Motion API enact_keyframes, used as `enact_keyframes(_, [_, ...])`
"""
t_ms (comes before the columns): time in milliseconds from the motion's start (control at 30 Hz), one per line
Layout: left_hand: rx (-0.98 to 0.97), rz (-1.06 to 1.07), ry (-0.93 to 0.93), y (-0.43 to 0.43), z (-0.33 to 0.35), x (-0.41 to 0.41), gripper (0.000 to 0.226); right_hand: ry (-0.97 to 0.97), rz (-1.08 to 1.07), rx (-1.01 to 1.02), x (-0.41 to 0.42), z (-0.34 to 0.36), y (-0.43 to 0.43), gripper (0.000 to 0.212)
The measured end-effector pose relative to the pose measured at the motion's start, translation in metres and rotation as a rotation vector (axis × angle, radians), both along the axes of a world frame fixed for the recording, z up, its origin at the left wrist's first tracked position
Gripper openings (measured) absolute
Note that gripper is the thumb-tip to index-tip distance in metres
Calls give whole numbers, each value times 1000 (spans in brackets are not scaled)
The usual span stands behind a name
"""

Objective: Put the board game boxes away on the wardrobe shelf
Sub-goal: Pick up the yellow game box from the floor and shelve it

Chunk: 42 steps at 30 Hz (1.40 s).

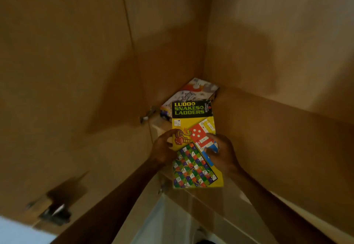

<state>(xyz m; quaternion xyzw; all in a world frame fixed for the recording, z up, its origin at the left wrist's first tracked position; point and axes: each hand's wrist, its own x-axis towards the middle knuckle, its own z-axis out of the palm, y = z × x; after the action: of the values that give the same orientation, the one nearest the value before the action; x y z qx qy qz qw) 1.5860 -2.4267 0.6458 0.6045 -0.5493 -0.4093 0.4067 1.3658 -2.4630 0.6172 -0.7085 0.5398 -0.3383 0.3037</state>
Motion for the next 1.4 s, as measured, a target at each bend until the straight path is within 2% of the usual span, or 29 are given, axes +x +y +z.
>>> enact_keyframes(100, [-37,-1,-5,-74,9,-4,70,39,-1,7,0,13,-74,48])
enact_keyframes(200, [18,29,-37,-136,16,-5,64,26,-19,40,4,26,-132,47])
enact_keyframes(267, [17,21,-12,-174,24,-4,67,1,-41,64,7,33,-168,46])
enact_keyframes(333, [62,-38,44,-191,41,-4,76,-36,-72,89,10,38,-190,45])
enact_keyframes(400, [97,-171,15,-207,46,0,76,-65,-101,127,10,39,-210,43])
enact_keyframes(433, [107,-266,-51,-212,46,2,77,-78,-112,141,10,38,-217,42])
enact_keyframes(500, [87,-430,-290,-217,42,7,97,-91,-116,141,9,36,-222,38])
enact_keyframes(567, [-6,-486,-471,-224,34,13,113,-95,-105,132,7,32,-226,35])
enact_keyframes(667, [-20,-390,-531,-225,40,25,95,-96,-82,94,5,31,-230,32])
enact_keyframes(833, [-102,-97,-720,-207,42,33,32,-39,44,-10,16,26,-225,30])
enact_keyframes(900, [-173,-21,-795,-197,38,27,20,-36,120,5,22,20,-218,34])
enact_keyframes(1033, [-223,94,-872,-182,25,22,22,-2,224,-20,32,14,-206,32])
enact_keyframes(1267, [-79,149,-876,-161,15,19,56,-23,235,-31,48,13,-199,22])
enact_keyframes(1400, [-87,162,-810,-154,11,18,55,-33,242,-30,45,13,-199,21])
